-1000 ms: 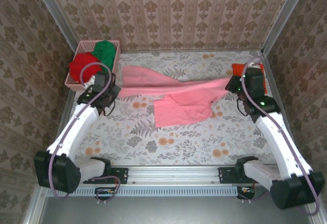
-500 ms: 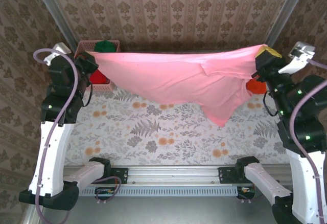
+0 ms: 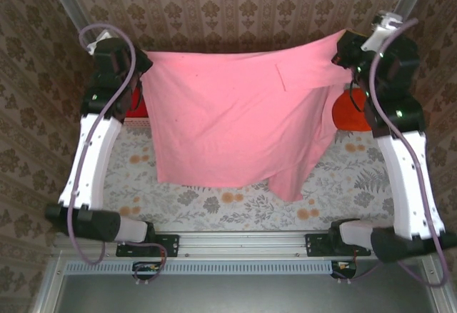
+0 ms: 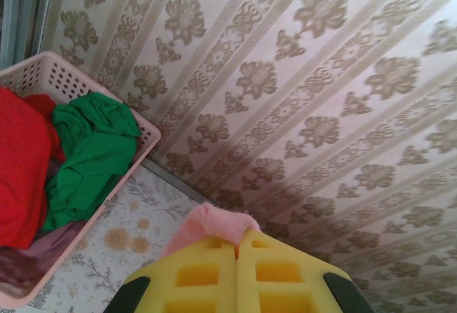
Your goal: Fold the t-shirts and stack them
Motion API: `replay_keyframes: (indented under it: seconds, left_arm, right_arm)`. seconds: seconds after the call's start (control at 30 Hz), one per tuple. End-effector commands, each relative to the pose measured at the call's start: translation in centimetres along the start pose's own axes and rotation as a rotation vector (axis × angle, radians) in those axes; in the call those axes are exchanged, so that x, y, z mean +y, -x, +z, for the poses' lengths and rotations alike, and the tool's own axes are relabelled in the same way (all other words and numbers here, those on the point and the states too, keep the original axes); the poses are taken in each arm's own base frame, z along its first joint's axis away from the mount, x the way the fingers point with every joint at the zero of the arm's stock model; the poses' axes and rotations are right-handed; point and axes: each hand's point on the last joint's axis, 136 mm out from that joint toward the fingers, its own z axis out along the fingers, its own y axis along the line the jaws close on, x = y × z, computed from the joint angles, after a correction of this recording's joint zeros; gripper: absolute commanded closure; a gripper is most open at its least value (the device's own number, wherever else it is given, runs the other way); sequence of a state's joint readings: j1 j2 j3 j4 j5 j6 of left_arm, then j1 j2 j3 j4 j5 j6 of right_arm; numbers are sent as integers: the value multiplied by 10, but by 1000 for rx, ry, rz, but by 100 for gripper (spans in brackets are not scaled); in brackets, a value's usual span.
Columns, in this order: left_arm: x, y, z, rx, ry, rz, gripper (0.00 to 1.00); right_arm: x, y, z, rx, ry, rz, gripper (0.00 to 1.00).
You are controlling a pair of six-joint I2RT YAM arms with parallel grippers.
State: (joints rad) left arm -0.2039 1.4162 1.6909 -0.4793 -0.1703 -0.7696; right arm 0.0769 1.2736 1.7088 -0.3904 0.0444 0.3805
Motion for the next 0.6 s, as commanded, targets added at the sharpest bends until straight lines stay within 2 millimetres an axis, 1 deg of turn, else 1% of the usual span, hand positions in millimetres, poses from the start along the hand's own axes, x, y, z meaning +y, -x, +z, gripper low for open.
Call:
replay_keyframes:
  seconds: [0.0, 0.03, 0.07, 0.1, 0.13, 0.2, 0.27, 0.33, 0.4, 0.43, 0.47, 0.5, 0.53, 0.57]
  left_arm:
    - [-19, 34, 9, -78, -57, 8, 100]
    - [-20, 39, 16, -81, -52, 6, 100]
    - [-22, 44, 22, -82, -54, 2, 100]
    - [-25, 50, 27, -86, -61, 1, 100]
    - [-28, 55, 32, -93, -67, 4, 100]
    - [-41, 69, 32, -108, -97, 5, 100]
    - [-54, 81, 30, -119, -128, 12, 100]
    - [-73, 98, 16, -146, -181, 22, 100]
    - [-82, 107, 5, -160, -211, 28, 100]
    - [-84, 108, 0, -160, -222, 32, 100]
    - [-84, 106, -3, -153, -224, 33, 100]
    - [-81, 101, -5, -140, -219, 36, 100]
    - [-72, 89, -2, -113, -199, 38, 100]
    - [-62, 79, -1, -93, -181, 35, 100]
  right_arm:
    - [2, 32, 18, -88, 23, 24, 100]
    - [3, 37, 24, -96, 34, 36, 100]
    - [2, 32, 42, -77, 34, 43, 100]
    - [4, 36, 50, -78, 44, 51, 100]
    - [6, 40, 57, -83, 55, 57, 100]
    - [15, 50, 63, -93, 85, 61, 100]
    - [23, 67, 60, -121, 112, 64, 100]
    - [31, 84, 51, -153, 132, 51, 100]
    - [33, 98, 38, -185, 139, 38, 100]
    - [32, 101, 33, -190, 133, 29, 100]
    - [29, 99, 28, -185, 120, 21, 100]
    - [23, 91, 26, -162, 98, 13, 100]
    - [13, 77, 24, -133, 71, 14, 100]
    - [3, 59, 25, -97, 47, 21, 100]
